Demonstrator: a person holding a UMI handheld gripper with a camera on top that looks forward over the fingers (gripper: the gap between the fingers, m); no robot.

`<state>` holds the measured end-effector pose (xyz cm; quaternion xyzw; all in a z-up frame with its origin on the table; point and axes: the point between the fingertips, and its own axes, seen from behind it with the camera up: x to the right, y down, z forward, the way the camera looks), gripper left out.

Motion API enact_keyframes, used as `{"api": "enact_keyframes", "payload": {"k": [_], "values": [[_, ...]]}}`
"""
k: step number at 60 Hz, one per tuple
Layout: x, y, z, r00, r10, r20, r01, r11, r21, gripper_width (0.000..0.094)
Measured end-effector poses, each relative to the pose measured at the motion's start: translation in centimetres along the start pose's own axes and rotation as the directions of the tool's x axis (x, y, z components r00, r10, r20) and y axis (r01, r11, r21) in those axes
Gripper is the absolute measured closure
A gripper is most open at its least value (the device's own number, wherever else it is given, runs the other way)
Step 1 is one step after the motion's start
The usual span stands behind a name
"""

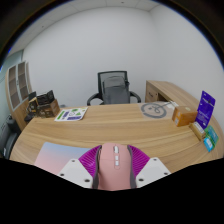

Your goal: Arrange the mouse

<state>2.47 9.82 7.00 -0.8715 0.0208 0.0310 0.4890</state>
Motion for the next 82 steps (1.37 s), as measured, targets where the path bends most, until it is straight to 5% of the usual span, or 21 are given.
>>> {"api": "enact_keyframes", "payload": {"k": [17,29,36,45,48,52,82], "values": [[-17.2,3.8,3.7,0.997,-0.073,0.007,0.073,0.994,-0.078,0.0518],[-18.3,8.0,4.9,0.992,-0.095,-0.088,0.079,0.981,-0.176,0.0515],[-18.3,7.8,4.9,0.993,-0.071,-0.091,0.057,0.987,-0.152,0.0508],[-17.9,8.0,4.7,0.995,-0.059,-0.079,0.044,0.982,-0.182,0.0379],[-17.9,7.5,4.3,0.996,-0.056,-0.073,0.043,0.984,-0.170,0.0260],[-17.5,7.3,3.0,0.995,-0.052,-0.089,0.037,0.985,-0.168,0.0090],[-20.7,10.4,-19.1,0.994,0.030,0.104,-0.019,0.994,-0.111,0.0100]]}}
